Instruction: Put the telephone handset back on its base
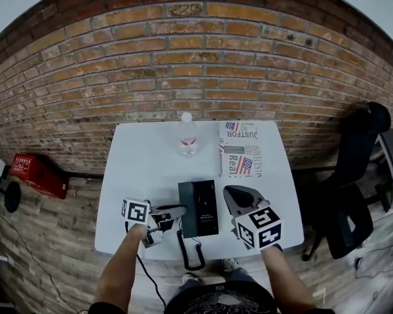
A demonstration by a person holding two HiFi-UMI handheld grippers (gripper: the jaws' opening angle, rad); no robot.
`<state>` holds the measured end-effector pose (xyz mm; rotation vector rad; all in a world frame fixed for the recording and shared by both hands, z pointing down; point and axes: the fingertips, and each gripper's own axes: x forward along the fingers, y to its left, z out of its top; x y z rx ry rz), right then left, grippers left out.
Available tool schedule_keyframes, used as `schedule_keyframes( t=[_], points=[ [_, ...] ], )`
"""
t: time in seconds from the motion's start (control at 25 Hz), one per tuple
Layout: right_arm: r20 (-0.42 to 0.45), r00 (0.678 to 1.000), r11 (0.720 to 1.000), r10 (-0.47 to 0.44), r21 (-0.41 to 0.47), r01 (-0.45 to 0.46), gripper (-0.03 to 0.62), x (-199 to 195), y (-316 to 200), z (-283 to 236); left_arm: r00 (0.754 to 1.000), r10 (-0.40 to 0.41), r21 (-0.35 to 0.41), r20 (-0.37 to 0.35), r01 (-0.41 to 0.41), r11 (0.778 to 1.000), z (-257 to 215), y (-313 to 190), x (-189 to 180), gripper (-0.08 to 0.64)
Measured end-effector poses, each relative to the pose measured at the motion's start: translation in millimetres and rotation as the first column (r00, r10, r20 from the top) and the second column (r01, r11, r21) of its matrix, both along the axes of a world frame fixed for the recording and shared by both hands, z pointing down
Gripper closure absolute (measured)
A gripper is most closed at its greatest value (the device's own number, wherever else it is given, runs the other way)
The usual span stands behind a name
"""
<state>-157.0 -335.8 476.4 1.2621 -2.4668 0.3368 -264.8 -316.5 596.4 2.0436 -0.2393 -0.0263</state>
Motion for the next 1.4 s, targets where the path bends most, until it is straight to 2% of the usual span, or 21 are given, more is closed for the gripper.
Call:
schedule_keyframes(
  t=[0.16, 0.32, 0.44, 0.52, 0.8, 0.96, 1.04, 1.12, 1.24, 1.4],
  points=[
    [-0.001, 1.000, 1.000, 0.000, -0.003, 0.000, 0.591, -1, 1, 2, 1.000, -0.002, -0.047, 0.000, 0.002, 0.999, 3, -2, 1, 0.485],
    [0.001, 1.000, 1.000, -0.003, -0.004, 0.004, 0.591, -2, 3, 1, 0.999, -0.012, -0.041, 0.033, 0.013, 0.999, 5, -2, 0, 0.485],
    [0.002, 1.000, 1.000, -0.003, -0.001, 0.003, 0.591, -2, 4, 0, 1.000, -0.019, -0.032, 0.001, 0.020, 0.999, -1, -1, 1, 0.467],
    [0.002, 1.000, 1.000, -0.006, 0.001, 0.006, 0.591, -3, 6, 0, 0.999, -0.054, -0.025, 0.005, 0.054, 0.998, -2, -4, -2, 0.454],
    [0.013, 1.000, 1.000, -0.027, 0.005, 0.026, 0.591, -13, 14, -3, 0.987, -0.149, 0.028, 0.068, 0.147, 0.989, -6, -2, -19, 0.450],
    [0.023, 0.999, 0.999, -0.047, 0.016, 0.046, 0.591, -21, 18, -8, 0.971, -0.201, 0.118, 0.132, 0.186, 0.975, -20, 1, -29, 0.449],
    [0.026, 0.998, 0.998, -0.055, 0.019, 0.054, 0.591, -25, 22, -11, 0.959, -0.228, 0.166, 0.168, 0.201, 0.966, -28, 2, -35, 0.449],
    [0.028, 0.997, 0.998, -0.065, 0.025, 0.065, 0.591, -30, 24, -14, 0.936, -0.268, 0.223, 0.230, 0.217, 0.950, -34, 2, -44, 0.451],
    [0.038, 0.996, 0.996, -0.080, 0.038, 0.079, 0.591, -38, 27, -21, 0.884, -0.342, 0.327, 0.318, 0.237, 0.915, -46, 2, -58, 0.451],
    [0.042, 0.994, 0.994, -0.099, 0.057, 0.097, 0.591, -45, 29, -30, 0.834, -0.433, 0.436, 0.340, 0.268, 0.859, -78, 2, -70, 0.451]
  ],
)
